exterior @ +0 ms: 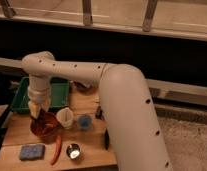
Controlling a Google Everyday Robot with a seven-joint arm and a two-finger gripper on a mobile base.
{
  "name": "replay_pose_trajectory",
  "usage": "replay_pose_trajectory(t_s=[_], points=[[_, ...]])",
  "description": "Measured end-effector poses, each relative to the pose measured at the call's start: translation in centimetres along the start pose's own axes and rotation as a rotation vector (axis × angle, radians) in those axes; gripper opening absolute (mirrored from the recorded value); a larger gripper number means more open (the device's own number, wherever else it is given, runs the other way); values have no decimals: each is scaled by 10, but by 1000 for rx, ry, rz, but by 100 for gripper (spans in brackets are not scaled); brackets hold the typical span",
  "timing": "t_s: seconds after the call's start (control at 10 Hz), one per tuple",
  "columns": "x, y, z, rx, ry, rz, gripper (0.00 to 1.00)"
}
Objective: Place grapes in red bowl
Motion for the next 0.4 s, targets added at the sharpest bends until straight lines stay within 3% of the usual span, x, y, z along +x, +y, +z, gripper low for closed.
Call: replay_pose_trajectory(t_s=[0.4], points=[[0,1,0,0,1,-2,80]])
